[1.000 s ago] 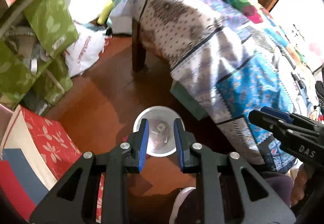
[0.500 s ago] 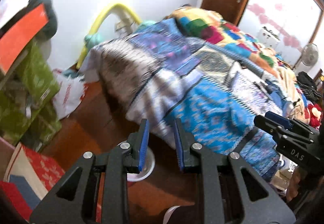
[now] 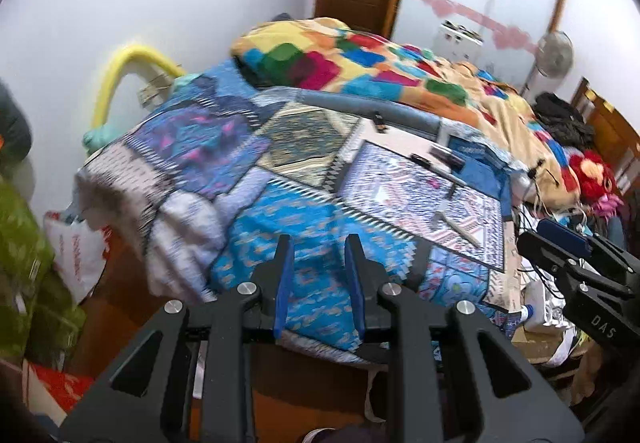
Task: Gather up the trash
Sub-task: 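Move both open tools back over the bed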
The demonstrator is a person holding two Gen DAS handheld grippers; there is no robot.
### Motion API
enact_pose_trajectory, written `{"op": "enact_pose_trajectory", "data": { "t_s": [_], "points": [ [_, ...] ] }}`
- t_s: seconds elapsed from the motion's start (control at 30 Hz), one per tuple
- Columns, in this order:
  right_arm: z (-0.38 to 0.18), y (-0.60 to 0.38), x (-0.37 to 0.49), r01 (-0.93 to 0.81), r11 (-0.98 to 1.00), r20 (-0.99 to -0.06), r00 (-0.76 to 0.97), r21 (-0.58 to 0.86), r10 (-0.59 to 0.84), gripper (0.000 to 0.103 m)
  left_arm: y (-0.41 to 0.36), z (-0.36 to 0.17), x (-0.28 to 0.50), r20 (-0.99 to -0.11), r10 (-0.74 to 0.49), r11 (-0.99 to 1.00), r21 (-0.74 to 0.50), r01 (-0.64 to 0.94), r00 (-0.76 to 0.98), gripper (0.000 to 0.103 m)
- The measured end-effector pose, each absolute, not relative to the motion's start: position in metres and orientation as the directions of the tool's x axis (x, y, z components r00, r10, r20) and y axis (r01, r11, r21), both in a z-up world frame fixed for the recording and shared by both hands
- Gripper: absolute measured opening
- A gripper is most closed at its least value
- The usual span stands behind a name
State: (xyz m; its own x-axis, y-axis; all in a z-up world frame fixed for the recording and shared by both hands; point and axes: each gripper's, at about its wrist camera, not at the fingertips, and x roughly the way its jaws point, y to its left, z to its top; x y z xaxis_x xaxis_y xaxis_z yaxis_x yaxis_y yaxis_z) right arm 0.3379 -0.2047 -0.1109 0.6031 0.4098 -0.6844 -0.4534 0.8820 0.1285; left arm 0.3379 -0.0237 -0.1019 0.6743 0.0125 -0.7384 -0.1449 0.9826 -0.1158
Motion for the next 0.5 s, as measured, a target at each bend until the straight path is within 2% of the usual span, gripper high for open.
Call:
{"op": "enact_pose_trajectory", "data": {
  "t_s": [0.5],
  "points": [
    [-0.176,-0.320,0.408,-0.211,0.954,-0.785,0.544,0.213,0.296,0.042,-0.111,-0.152,0.436,-0.790,-0.118,0.991,-0.133,0.020,0.601,0.027]
  ]
}}
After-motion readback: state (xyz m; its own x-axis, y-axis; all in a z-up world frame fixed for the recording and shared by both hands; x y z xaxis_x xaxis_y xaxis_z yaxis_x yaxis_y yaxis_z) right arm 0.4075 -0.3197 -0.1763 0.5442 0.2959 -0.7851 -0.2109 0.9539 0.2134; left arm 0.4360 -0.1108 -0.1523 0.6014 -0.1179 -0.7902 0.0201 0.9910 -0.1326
